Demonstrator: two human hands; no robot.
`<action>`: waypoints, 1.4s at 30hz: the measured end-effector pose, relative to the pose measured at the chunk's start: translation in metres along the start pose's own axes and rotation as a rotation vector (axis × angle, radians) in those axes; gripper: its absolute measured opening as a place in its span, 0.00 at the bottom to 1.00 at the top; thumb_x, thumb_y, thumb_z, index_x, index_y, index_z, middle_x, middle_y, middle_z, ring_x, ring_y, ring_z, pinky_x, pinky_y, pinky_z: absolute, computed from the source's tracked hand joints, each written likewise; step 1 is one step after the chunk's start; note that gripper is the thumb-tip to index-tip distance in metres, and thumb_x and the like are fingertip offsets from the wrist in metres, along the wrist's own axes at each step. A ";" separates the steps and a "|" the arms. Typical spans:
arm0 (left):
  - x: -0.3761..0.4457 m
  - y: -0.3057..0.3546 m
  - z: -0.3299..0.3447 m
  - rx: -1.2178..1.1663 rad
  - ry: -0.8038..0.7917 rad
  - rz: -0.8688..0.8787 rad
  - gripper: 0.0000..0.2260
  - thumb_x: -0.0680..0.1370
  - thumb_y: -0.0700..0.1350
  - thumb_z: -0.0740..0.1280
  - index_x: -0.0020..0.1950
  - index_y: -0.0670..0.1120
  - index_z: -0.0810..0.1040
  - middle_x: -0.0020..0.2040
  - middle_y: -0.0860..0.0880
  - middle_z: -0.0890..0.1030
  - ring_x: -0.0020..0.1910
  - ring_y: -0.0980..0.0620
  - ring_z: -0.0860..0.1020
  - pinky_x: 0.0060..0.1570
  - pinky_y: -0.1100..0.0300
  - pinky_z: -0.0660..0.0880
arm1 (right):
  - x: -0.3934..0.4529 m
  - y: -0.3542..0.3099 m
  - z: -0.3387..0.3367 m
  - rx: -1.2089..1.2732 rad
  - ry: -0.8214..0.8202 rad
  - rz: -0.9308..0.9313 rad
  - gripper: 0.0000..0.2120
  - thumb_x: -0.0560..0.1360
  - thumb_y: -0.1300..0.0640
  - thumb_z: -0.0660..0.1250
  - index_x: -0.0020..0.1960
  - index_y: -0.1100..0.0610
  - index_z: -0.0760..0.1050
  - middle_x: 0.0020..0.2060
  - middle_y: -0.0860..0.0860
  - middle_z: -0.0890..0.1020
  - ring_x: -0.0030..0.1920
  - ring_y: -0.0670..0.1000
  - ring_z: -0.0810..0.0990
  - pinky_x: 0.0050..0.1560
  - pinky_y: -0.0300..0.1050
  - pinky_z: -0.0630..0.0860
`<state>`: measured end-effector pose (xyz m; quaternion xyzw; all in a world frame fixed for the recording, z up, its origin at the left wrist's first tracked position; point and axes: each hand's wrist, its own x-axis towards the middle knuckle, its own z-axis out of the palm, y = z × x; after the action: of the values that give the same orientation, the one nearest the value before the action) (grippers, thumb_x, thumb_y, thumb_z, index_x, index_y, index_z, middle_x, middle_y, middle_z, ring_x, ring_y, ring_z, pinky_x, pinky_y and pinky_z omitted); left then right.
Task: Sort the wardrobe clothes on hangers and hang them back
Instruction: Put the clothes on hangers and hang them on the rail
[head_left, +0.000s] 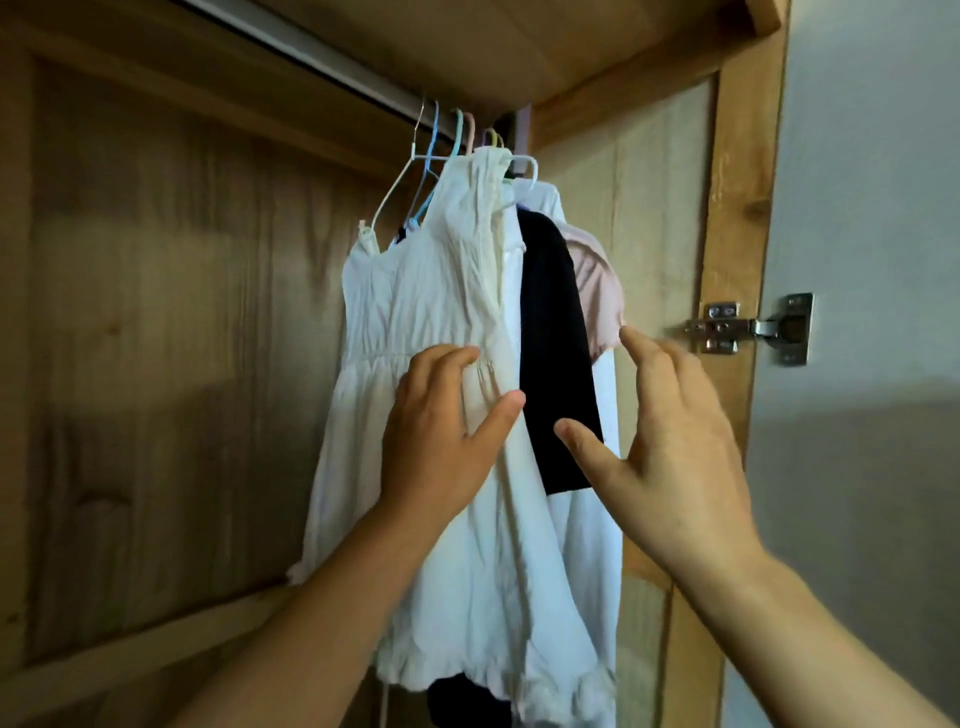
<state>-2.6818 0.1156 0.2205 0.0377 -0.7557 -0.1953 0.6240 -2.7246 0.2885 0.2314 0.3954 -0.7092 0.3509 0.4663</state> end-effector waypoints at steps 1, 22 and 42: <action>-0.002 0.008 0.003 0.007 0.018 -0.018 0.31 0.69 0.65 0.59 0.64 0.45 0.73 0.63 0.50 0.72 0.62 0.51 0.70 0.57 0.62 0.66 | -0.006 -0.001 -0.002 0.010 -0.017 0.011 0.35 0.70 0.47 0.71 0.72 0.56 0.62 0.65 0.53 0.70 0.65 0.53 0.67 0.62 0.49 0.66; 0.015 -0.052 -0.054 0.268 0.018 0.095 0.40 0.67 0.26 0.60 0.70 0.62 0.65 0.73 0.48 0.58 0.66 0.41 0.70 0.61 0.46 0.72 | 0.023 -0.029 0.087 0.105 -0.120 -0.139 0.22 0.74 0.43 0.58 0.61 0.54 0.77 0.65 0.56 0.74 0.67 0.61 0.70 0.62 0.58 0.67; 0.020 -0.106 -0.079 0.603 0.109 0.052 0.31 0.63 0.31 0.72 0.65 0.42 0.72 0.62 0.38 0.71 0.49 0.35 0.77 0.41 0.46 0.78 | 0.034 -0.021 0.164 -0.264 -0.042 -0.212 0.22 0.71 0.43 0.54 0.51 0.53 0.81 0.49 0.57 0.81 0.66 0.63 0.63 0.64 0.64 0.49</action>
<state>-2.6300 -0.0075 0.2140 0.2120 -0.7458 0.0561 0.6290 -2.7772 0.1289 0.2141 0.4104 -0.7132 0.1952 0.5337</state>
